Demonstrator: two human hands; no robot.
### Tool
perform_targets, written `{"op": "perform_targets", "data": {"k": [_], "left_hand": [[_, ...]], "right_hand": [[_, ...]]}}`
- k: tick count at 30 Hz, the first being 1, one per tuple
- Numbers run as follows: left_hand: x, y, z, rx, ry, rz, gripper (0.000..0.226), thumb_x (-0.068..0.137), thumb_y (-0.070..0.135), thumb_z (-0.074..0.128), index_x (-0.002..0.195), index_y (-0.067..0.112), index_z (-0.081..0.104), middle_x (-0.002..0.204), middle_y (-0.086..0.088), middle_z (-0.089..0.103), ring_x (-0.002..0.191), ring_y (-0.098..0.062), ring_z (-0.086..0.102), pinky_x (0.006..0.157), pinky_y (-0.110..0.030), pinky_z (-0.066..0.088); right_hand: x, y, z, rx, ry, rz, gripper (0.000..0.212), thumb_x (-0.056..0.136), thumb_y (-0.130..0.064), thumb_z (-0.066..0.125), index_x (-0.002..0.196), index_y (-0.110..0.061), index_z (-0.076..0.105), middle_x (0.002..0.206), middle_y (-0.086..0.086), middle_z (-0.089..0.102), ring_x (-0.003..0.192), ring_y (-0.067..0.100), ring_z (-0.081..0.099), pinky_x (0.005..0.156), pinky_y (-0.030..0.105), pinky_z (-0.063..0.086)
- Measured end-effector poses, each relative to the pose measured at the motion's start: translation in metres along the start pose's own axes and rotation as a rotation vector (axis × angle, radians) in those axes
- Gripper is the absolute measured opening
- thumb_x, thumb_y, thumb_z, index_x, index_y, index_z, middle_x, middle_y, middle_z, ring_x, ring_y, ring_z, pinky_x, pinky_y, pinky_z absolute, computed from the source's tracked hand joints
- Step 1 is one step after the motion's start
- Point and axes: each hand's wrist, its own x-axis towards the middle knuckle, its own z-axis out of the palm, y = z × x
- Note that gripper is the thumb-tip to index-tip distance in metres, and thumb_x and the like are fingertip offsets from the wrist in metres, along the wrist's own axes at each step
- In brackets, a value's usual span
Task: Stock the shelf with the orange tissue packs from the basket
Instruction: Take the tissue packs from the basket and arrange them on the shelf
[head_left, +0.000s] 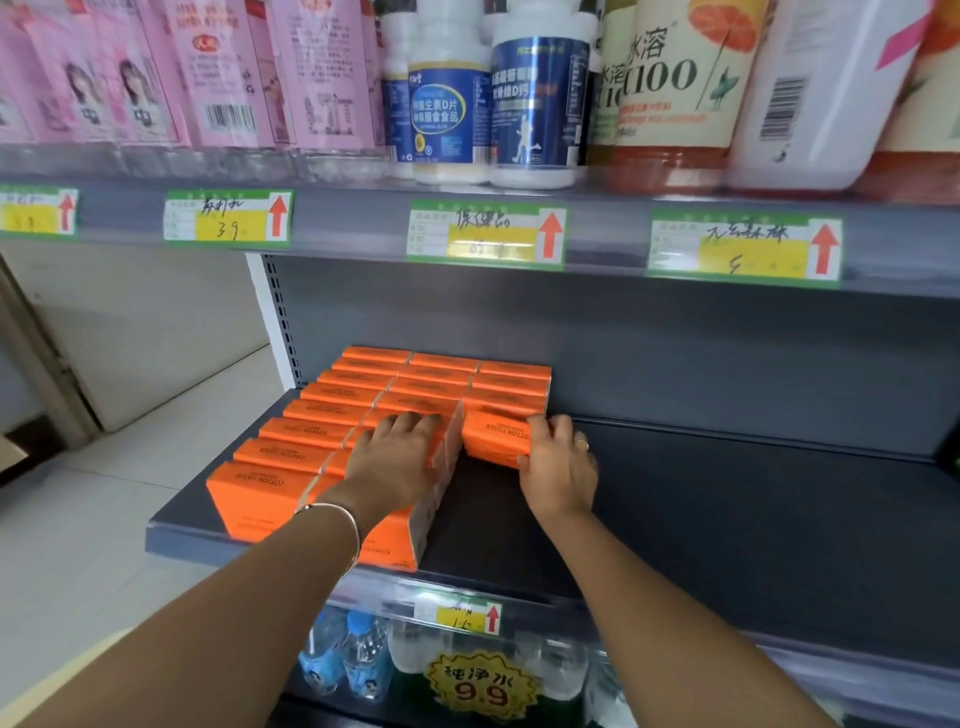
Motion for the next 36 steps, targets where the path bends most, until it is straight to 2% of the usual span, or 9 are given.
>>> {"op": "perform_targets", "data": {"k": [3, 6, 9, 12, 14, 18, 21, 26, 36], "left_hand": [[0.004, -0.006, 0.003, 0.008, -0.034, 0.014, 0.068, 0.09, 0.036, 0.053, 0.148, 0.029, 0.018, 0.153, 0.002, 0.025, 0.142, -0.024, 0.019, 0.114, -0.044, 0.018], [0.01, -0.008, 0.004, 0.003, -0.053, 0.037, 0.067, 0.09, 0.036, 0.053, 0.148, 0.031, 0.018, 0.154, 0.003, 0.022, 0.142, -0.024, 0.019, 0.113, -0.045, 0.019], [0.016, -0.007, 0.009, -0.006, -0.076, 0.049, 0.066, 0.091, 0.035, 0.052, 0.148, 0.033, 0.019, 0.154, 0.005, 0.023, 0.141, -0.024, 0.02, 0.112, -0.045, 0.021], [0.019, -0.008, 0.016, 0.037, -0.055, 0.068, 0.065, 0.09, 0.036, 0.053, 0.147, 0.032, 0.023, 0.15, 0.004, 0.028, 0.137, -0.024, 0.027, 0.109, -0.042, 0.026], [0.019, -0.008, 0.018, 0.042, -0.034, 0.076, 0.063, 0.09, 0.036, 0.052, 0.147, 0.031, 0.024, 0.149, 0.004, 0.03, 0.136, -0.024, 0.028, 0.109, -0.041, 0.027], [0.012, -0.007, 0.014, 0.013, -0.044, 0.084, 0.06, 0.092, 0.04, 0.048, 0.147, 0.03, 0.025, 0.151, 0.003, 0.028, 0.138, -0.024, 0.027, 0.109, -0.042, 0.027], [-0.003, -0.007, 0.006, -0.003, -0.005, 0.11, 0.054, 0.093, 0.042, 0.046, 0.144, 0.029, 0.032, 0.151, 0.002, 0.03, 0.138, -0.024, 0.029, 0.108, -0.041, 0.027], [-0.043, -0.033, -0.019, 0.014, 0.081, 0.105, 0.047, 0.092, 0.039, 0.049, 0.138, 0.031, 0.041, 0.142, 0.001, 0.042, 0.133, -0.024, 0.037, 0.105, -0.04, 0.032], [-0.178, -0.159, -0.032, 0.118, 0.19, -0.119, 0.027, 0.094, 0.029, 0.044, 0.121, 0.023, 0.051, 0.123, 0.0, 0.06, 0.114, -0.023, 0.056, 0.092, -0.032, 0.04]], "right_hand": [[0.013, -0.012, 0.006, -0.06, 0.031, -0.015, 0.052, 0.088, -0.026, 0.063, 0.135, -0.024, 0.041, 0.133, 0.007, 0.046, 0.12, 0.029, 0.046, 0.092, 0.043, 0.04], [0.025, -0.02, 0.008, -0.127, 0.069, -0.032, 0.053, 0.084, -0.018, 0.066, 0.132, -0.026, 0.044, 0.131, 0.007, 0.046, 0.121, 0.03, 0.042, 0.094, 0.043, 0.035], [0.031, -0.024, 0.014, -0.173, 0.034, -0.128, 0.054, 0.084, -0.007, 0.06, 0.133, -0.023, 0.044, 0.13, 0.006, 0.047, 0.123, 0.031, 0.041, 0.101, 0.044, 0.032], [0.026, -0.024, 0.022, -0.182, 0.088, -0.201, 0.054, 0.073, -0.003, 0.072, 0.123, -0.017, 0.057, 0.118, 0.007, 0.057, 0.112, 0.031, 0.052, 0.1, 0.045, 0.038], [0.021, -0.022, 0.029, -0.178, 0.117, -0.212, 0.063, 0.061, -0.003, 0.081, 0.12, -0.014, 0.061, 0.112, 0.007, 0.061, 0.106, 0.031, 0.057, 0.098, 0.045, 0.042], [0.01, -0.023, 0.023, -0.172, -0.052, -0.227, 0.082, 0.077, -0.016, 0.072, 0.147, -0.013, 0.03, 0.141, 0.006, 0.041, 0.135, 0.028, 0.034, 0.117, 0.044, 0.017], [0.009, -0.031, 0.004, -0.142, -0.145, -0.199, 0.075, 0.084, -0.016, 0.062, 0.149, -0.017, 0.025, 0.146, 0.006, 0.036, 0.14, 0.027, 0.026, 0.117, 0.049, 0.008], [-0.012, -0.061, -0.027, -0.013, -0.2, -0.306, 0.048, 0.095, -0.021, 0.045, 0.143, -0.022, 0.035, 0.143, 0.006, 0.037, 0.129, 0.031, 0.038, 0.103, 0.042, 0.036], [-0.096, -0.163, -0.046, 0.091, -0.18, -0.675, 0.034, 0.097, -0.023, 0.044, 0.13, -0.022, 0.051, 0.128, 0.001, 0.054, 0.12, 0.026, 0.048, 0.093, 0.037, 0.045]]}}
